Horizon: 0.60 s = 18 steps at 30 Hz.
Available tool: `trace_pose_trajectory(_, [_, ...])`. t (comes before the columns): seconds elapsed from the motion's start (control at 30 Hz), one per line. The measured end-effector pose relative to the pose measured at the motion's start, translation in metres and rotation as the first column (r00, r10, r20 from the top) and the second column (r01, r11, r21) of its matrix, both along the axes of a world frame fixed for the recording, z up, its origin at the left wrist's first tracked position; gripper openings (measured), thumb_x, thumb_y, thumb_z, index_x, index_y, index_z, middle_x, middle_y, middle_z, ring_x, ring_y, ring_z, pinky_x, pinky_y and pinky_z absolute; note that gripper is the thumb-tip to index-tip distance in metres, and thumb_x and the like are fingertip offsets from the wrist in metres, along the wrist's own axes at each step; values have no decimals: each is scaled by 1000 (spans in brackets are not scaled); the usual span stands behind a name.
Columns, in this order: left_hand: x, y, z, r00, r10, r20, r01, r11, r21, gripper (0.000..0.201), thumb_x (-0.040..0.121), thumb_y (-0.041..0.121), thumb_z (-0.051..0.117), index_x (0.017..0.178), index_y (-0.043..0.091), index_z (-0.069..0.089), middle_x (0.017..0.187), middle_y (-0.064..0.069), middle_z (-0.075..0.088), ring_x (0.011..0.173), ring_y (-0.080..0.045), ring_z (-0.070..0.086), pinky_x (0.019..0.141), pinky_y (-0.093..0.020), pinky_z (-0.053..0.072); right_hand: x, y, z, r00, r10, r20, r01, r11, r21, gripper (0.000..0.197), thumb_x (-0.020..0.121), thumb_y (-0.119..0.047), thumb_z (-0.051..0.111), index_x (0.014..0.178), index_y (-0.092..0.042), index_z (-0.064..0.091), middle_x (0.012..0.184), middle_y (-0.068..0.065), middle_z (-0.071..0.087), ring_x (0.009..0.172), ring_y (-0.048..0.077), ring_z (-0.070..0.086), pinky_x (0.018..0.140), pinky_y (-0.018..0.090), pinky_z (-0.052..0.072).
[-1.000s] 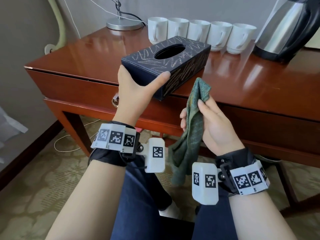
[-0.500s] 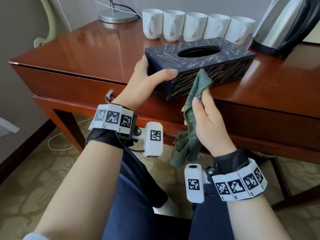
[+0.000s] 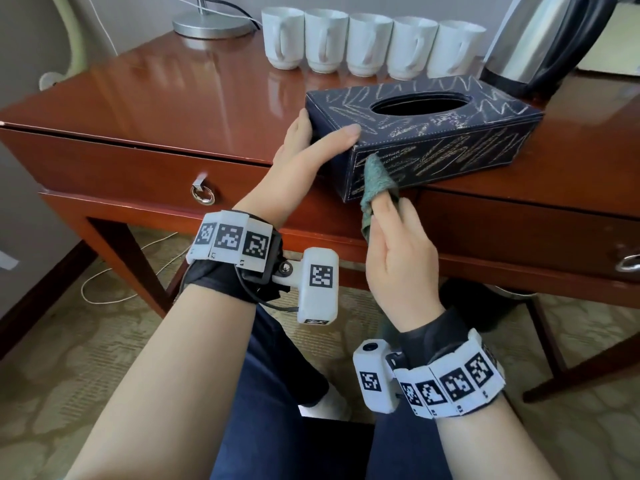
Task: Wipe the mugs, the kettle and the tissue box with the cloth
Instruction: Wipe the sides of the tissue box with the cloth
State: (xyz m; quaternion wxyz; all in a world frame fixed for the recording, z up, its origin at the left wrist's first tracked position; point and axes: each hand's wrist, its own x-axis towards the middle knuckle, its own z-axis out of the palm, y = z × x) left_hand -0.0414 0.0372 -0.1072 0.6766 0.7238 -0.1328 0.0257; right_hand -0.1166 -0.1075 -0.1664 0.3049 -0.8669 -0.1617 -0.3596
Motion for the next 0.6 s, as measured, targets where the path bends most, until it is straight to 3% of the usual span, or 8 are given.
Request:
trace_pose_trajectory(0.07, [-1,-1,1,1000,13,1,-13,1000,-2,76,67,67,66,135,38,51,143,16,48,137,-10,38,117,-43,25,-1,7,1,1000,-25,-13,23,996,-82,36,91,-14,34,126,-22,40,93,12,51,64,26,49,47,29,37])
trace_pose_trajectory(0.17, [-2,-4,1,1000,25,-9,-25,1000,-16,79,64,69,68,134,36,53,141,13,50,137,-13,40,117,-44,26,0,13,3,997,-80,-19,76,986,-146,39,87,-13,34,124,-22,40,90,11,49,59,20,38,51,25,26])
trace_pose_trajectory(0.33, [1,-5,-2,999,30,-22,-30,999,-25,87,59,76,71,134,36,52,141,12,52,138,-17,38,116,-46,26,3,16,5,991,-137,-2,135,983,-125,39,87,-12,35,124,-20,46,90,12,50,58,24,45,51,24,25])
trace_pose_trajectory(0.47, [2,-5,-2,1000,24,-19,-24,1000,-20,74,65,71,66,130,39,54,140,13,51,138,-17,38,116,-46,25,5,21,-4,988,-149,-40,149,989,-15,38,89,-13,34,124,-15,49,92,16,53,61,33,52,52,26,28])
trace_pose_trajectory(0.6, [5,-5,-5,999,51,-5,-51,999,1,104,56,82,66,145,33,42,150,14,41,143,-16,30,118,-46,22,4,23,-11,988,-140,-70,139,990,-25,36,88,-13,32,123,-19,43,91,17,54,58,32,49,50,26,27])
